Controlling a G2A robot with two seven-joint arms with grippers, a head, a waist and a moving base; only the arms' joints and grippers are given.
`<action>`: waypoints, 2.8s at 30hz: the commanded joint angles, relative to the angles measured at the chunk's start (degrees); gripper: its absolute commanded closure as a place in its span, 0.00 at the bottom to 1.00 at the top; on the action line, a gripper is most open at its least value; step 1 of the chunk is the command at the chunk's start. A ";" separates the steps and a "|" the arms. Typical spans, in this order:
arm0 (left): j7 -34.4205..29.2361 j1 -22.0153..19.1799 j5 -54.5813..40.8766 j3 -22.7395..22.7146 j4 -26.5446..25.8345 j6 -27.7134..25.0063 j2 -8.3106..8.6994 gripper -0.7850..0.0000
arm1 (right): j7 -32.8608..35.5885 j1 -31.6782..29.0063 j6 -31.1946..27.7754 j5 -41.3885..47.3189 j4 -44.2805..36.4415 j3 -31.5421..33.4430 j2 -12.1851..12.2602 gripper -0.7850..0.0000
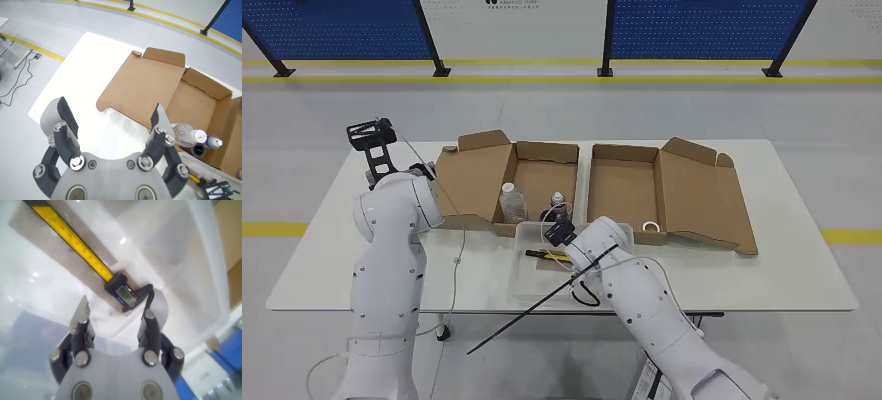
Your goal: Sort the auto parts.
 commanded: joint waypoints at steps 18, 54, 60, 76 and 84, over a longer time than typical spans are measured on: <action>0.00 0.00 0.00 0.00 0.00 0.00 0.00 0.00 | -1.57 3.13 -0.57 4.91 6.27 -0.38 -0.82 0.37; 0.00 0.00 0.00 0.00 0.00 0.00 0.00 0.00 | 2.48 4.62 -2.05 10.34 7.09 -3.65 -0.60 0.44; 0.00 0.00 0.00 0.00 0.00 0.00 0.00 0.00 | 2.48 4.49 -2.38 13.35 6.86 -3.98 -0.70 0.53; 0.00 0.00 0.00 0.00 0.00 0.00 0.00 0.00 | 2.48 4.90 -1.57 13.34 5.08 -6.69 0.62 0.52; 0.00 0.00 0.00 0.00 0.00 0.00 0.00 0.00 | 2.48 5.45 -0.73 13.83 6.08 -8.32 0.54 0.52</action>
